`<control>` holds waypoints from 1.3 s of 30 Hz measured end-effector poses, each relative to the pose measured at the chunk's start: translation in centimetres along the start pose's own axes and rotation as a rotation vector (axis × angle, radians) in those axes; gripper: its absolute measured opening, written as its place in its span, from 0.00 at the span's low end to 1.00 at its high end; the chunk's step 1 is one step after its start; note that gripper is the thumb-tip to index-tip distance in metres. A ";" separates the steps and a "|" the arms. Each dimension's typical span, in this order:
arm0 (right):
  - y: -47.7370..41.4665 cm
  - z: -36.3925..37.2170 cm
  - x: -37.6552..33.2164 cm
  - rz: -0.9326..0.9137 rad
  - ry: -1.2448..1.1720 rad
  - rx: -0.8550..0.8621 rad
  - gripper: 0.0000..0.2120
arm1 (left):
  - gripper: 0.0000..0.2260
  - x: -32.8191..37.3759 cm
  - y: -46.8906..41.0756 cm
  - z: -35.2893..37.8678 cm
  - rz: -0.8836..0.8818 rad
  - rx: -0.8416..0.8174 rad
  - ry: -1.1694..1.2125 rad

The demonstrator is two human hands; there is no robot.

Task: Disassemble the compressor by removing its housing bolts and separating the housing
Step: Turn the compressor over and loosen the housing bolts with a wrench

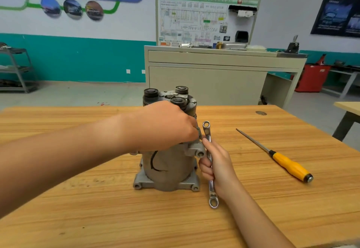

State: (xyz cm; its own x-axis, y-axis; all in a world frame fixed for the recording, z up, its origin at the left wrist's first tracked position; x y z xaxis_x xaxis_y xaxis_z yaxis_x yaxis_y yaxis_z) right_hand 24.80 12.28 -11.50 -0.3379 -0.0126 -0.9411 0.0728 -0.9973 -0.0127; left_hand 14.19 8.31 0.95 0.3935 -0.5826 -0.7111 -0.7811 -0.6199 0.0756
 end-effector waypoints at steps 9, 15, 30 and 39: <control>0.0 -0.3 0.9 0.050 -0.160 -0.113 0.17 | 0.08 -0.5 -0.8 -0.8 0.055 -0.121 -0.119; -0.1 -0.6 1.3 0.054 -0.167 -0.131 0.08 | 0.10 -1.4 -1.2 -1.6 0.077 0.003 -0.080; 0.4 -0.6 1.4 0.085 -0.122 -0.186 0.14 | 0.12 -3.5 -1.2 -0.1 0.024 -0.090 0.301; 0.8 -0.7 1.4 0.105 -0.129 -0.202 0.13 | 0.12 -3.7 -1.2 0.1 0.040 -0.090 0.336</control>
State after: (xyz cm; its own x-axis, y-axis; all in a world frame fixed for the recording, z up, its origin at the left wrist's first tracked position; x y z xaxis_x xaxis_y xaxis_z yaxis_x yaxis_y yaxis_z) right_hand 25.08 11.51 -13.12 -0.4341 -0.1377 -0.8903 0.2954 -0.9554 0.0037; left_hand 13.61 11.24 3.38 0.5132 -0.7385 -0.4374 -0.7589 -0.6285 0.1706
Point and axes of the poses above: each hand's wrist, its own y-axis away from the middle knuckle, its own z-axis out of the palm, x = y × z, the point moved 5 cm from there along -y, towards the middle knuckle, and after that the axes turned 2 degrees about -x, right-handed, at the moved point
